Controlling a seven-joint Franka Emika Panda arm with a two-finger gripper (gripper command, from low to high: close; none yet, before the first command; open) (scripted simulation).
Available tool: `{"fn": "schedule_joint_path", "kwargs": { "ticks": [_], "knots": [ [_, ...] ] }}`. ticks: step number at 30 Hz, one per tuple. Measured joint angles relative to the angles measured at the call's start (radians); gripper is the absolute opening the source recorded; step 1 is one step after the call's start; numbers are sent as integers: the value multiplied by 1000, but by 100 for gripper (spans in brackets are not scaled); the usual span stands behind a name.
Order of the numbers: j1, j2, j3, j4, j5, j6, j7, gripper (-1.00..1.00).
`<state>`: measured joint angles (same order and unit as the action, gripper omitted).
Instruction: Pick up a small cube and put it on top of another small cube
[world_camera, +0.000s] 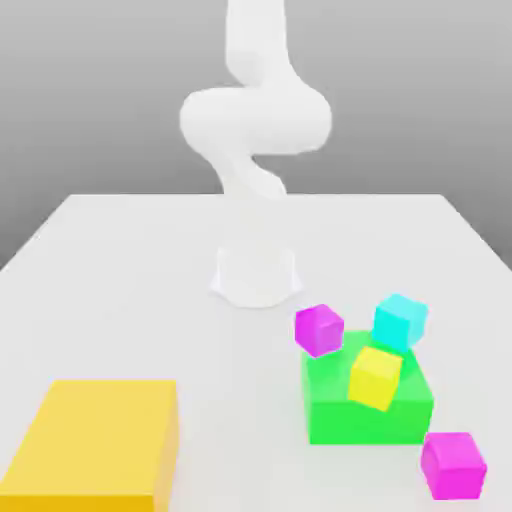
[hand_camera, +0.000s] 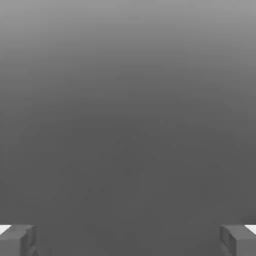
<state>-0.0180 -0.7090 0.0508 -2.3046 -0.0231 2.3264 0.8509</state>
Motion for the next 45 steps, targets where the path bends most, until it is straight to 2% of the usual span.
{"fn": "schedule_joint_path", "kwargs": {
  "ticks": [9,17,23,29,33,34,40,45],
  "knots": [
    [-44,331,172,-17,-109,96,203,0],
    [-27,623,272,-31,-221,178,393,0],
    [39,834,292,-43,-264,245,506,0],
    [95,1027,318,-56,-249,329,574,0],
    [159,1173,245,-28,-331,433,643,0],
    [172,1195,230,-23,-345,449,653,-100],
    [178,1206,223,-20,-352,459,659,-100],
    [110,1066,310,-53,-256,354,588,-100]
  ]
}}
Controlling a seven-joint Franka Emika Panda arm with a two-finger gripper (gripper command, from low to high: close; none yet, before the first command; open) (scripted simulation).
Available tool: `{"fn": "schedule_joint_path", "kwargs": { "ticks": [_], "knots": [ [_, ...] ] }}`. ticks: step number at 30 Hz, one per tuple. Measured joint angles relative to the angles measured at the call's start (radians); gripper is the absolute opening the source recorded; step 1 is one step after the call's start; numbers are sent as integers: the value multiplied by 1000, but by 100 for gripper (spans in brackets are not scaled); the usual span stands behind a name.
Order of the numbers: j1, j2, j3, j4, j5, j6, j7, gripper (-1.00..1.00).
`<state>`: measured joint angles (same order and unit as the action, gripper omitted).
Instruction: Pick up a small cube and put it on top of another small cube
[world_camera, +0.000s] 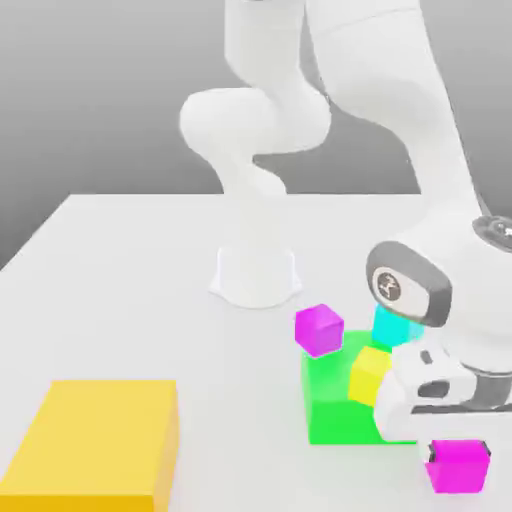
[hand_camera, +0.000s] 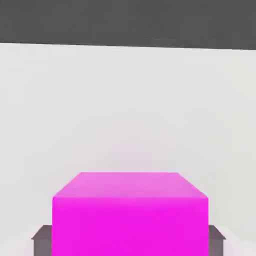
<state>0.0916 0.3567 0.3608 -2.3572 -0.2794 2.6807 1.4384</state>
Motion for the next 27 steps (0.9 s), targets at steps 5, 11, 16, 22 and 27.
{"fn": "schedule_joint_path", "kwargs": {
  "ticks": [5,11,16,22,27],
  "knots": [
    [-61,-152,-24,1,10,-82,-103,-100],
    [-92,-355,-11,-101,134,-180,-268,-100],
    [-53,-534,-54,-198,285,-256,-433,-100],
    [-19,-542,-54,-306,368,-195,-498,-100],
    [-21,-479,-49,-325,347,-115,-482,100]
  ]
}}
